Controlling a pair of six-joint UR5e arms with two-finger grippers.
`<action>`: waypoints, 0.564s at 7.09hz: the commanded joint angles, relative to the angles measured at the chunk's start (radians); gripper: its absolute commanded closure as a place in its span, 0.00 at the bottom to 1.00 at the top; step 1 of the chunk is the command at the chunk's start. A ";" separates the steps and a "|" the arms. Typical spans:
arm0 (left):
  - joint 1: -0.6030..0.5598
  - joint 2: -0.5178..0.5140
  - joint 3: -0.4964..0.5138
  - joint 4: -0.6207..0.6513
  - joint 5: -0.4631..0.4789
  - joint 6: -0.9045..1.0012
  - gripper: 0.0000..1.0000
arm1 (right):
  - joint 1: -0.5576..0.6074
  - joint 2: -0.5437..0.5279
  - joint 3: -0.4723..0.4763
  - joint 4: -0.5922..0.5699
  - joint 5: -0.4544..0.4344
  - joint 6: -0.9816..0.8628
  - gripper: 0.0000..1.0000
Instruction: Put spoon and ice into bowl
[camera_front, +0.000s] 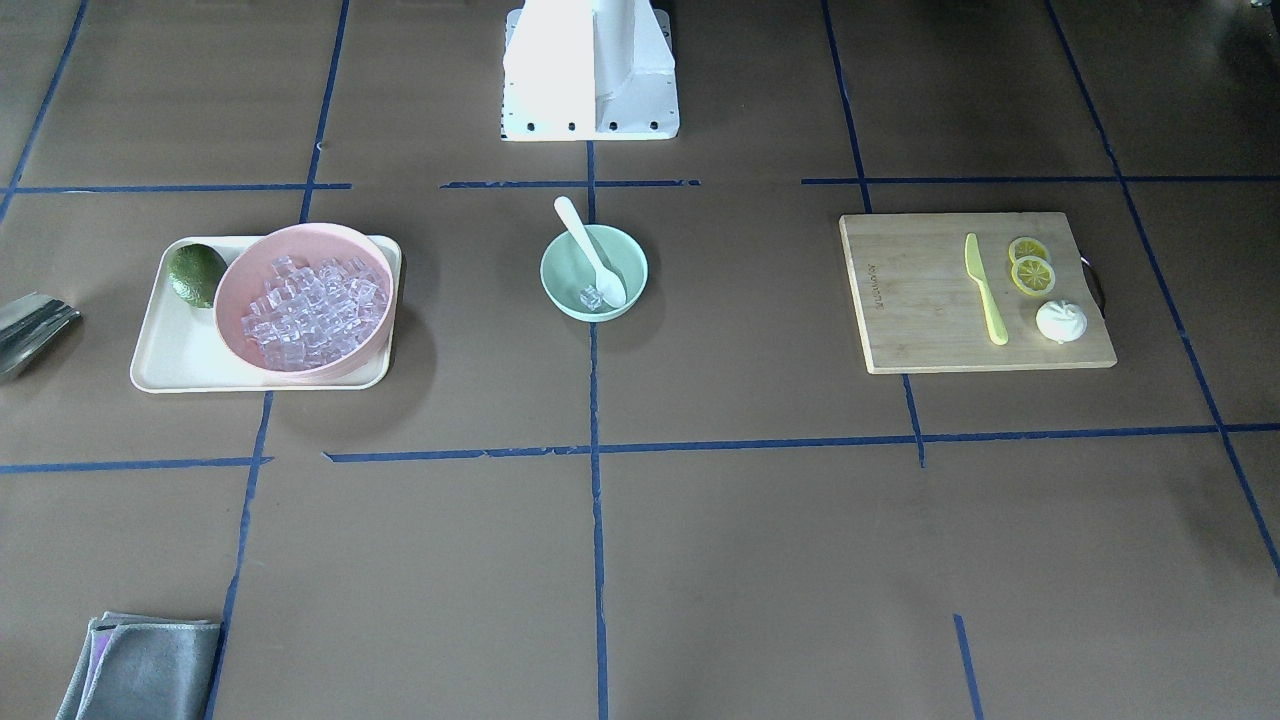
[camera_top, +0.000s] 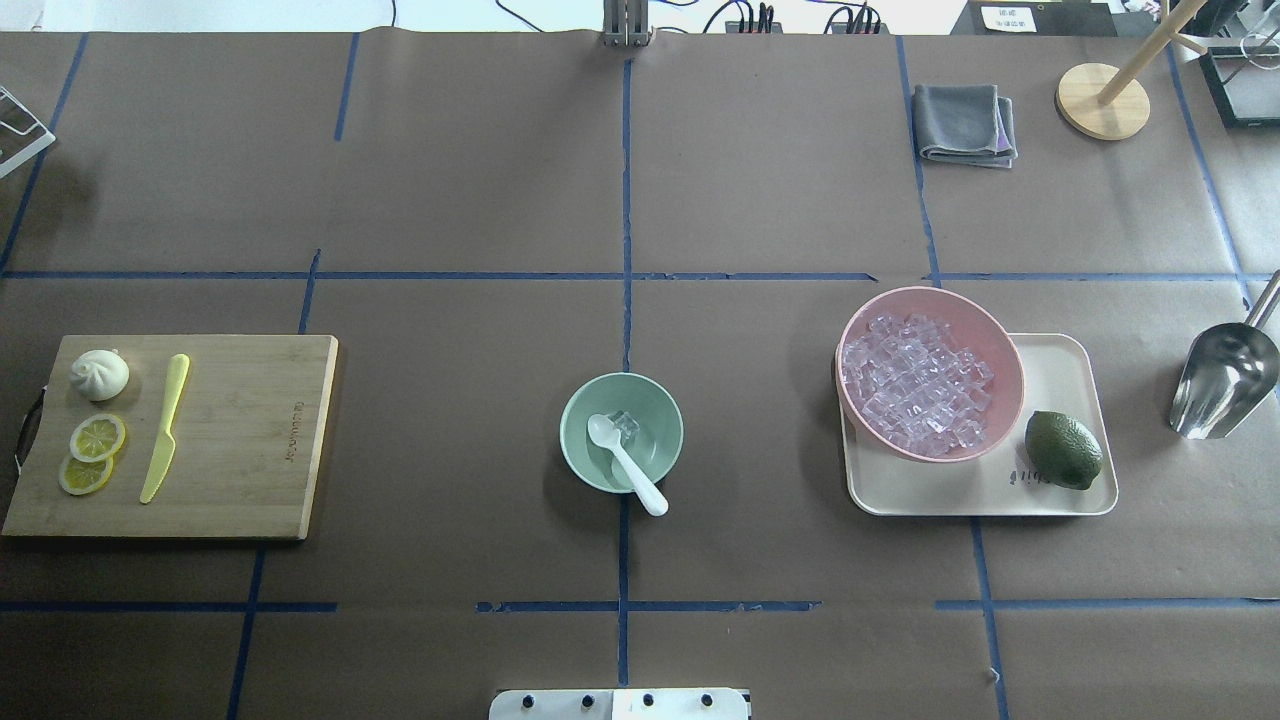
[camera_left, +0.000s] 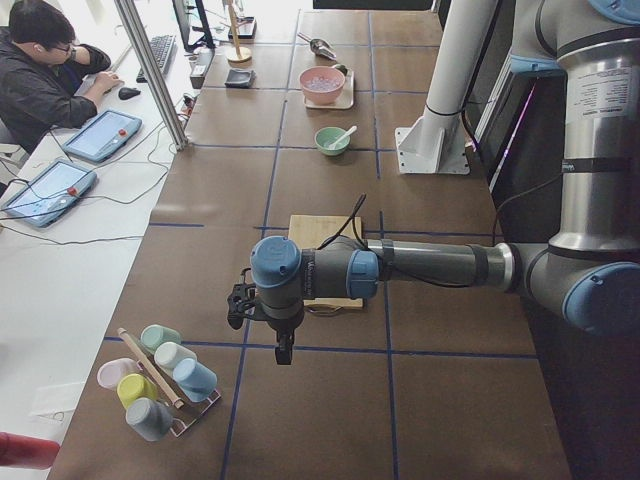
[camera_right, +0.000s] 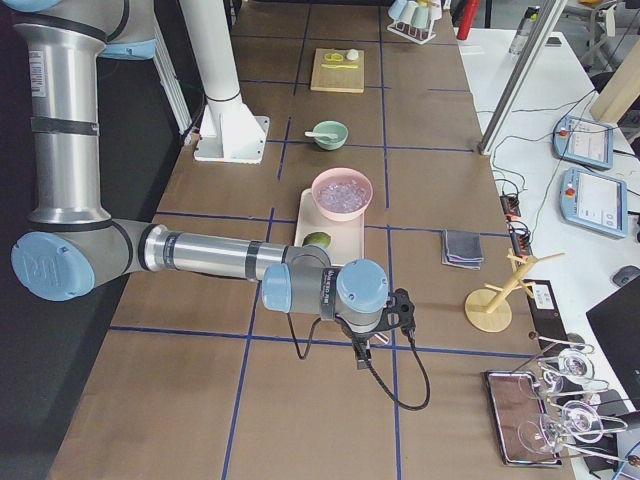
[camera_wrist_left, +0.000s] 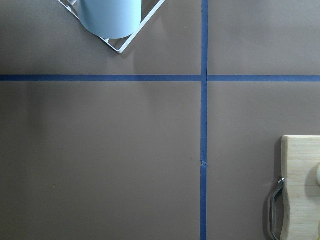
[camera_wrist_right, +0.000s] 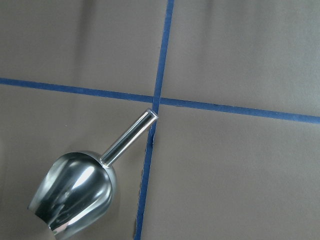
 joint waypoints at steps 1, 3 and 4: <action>0.000 0.001 0.006 0.000 -0.001 0.000 0.00 | 0.001 0.000 0.023 0.003 -0.021 0.049 0.00; 0.000 0.001 0.007 0.009 -0.001 0.000 0.00 | 0.001 -0.006 0.048 -0.007 -0.035 0.052 0.00; 0.000 0.002 0.003 0.014 -0.001 0.000 0.00 | 0.001 -0.006 0.048 -0.007 -0.035 0.052 0.00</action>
